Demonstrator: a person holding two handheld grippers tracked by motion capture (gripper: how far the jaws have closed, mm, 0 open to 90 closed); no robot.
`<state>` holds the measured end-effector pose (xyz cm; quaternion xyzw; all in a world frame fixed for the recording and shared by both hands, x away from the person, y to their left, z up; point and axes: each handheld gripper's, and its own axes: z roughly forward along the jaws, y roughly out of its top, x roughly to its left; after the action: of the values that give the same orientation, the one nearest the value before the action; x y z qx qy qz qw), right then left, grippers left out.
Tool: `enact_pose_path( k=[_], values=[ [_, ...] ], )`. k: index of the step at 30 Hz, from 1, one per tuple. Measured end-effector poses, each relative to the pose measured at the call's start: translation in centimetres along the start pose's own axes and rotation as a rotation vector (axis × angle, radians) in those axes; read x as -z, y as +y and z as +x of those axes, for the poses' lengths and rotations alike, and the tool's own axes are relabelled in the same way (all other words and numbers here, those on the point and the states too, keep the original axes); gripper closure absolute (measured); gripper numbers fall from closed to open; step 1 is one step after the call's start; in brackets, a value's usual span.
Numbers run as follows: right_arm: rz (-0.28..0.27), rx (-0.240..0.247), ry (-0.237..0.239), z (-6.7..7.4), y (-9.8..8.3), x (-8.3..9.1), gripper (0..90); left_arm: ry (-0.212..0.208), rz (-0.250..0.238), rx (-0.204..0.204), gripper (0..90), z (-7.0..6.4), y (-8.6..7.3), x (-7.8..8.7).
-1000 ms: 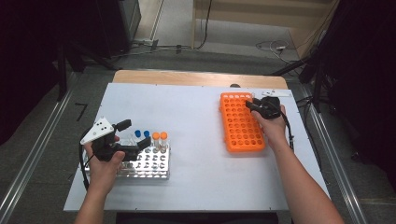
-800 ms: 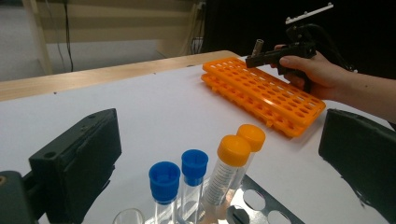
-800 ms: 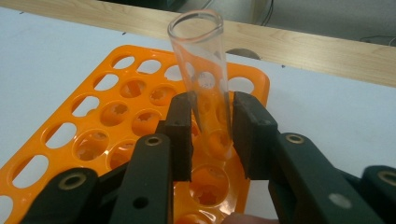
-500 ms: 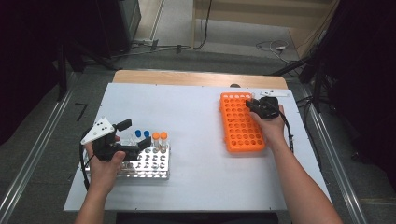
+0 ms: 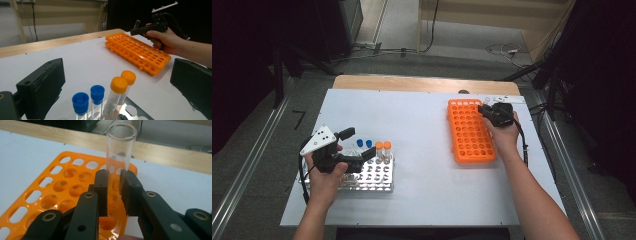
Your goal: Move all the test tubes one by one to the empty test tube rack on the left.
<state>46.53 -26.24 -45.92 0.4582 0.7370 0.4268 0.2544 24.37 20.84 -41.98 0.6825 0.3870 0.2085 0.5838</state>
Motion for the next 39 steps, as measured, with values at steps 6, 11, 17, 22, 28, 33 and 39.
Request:
enact_pose_path(
  k=[6, 11, 17, 22, 28, 33, 39],
  values=[
    [-0.033, -0.009, 0.011, -0.2, 0.5, 1.3, 73.7, -0.013, -0.008, -0.006, 0.0, -0.5, 0.2, -0.2],
    [-0.059, -0.003, 0.047, 0.3, 1.0, 2.8, 73.6, -0.018, -0.004, -0.016, 0.0, -0.9, 0.3, -0.4],
    [-0.058, 0.022, 0.112, 1.3, 0.9, 4.4, 73.6, -0.025, -0.005, -0.029, 0.0, -1.5, 0.4, -0.8],
    [-0.049, 0.03, 0.159, 2.3, 0.1, 5.5, 73.7, -0.037, 0.0, -0.042, 0.1, -2.1, 0.5, -1.2],
    [-0.058, 0.054, 0.199, 3.6, -0.5, 7.3, 73.6, -0.051, -0.002, -0.048, 0.1, -2.6, 0.6, -1.5],
    [-0.065, 0.072, 0.236, 4.8, -1.0, 8.8, 73.6, -0.069, -0.004, -0.045, 0.1, -2.8, 0.8, -1.8],
    [-0.057, 0.089, 0.286, 6.4, -2.0, 10.4, 73.6, -0.084, -0.001, -0.05, 0.1, -3.3, 0.8, -2.2]
  ],
)
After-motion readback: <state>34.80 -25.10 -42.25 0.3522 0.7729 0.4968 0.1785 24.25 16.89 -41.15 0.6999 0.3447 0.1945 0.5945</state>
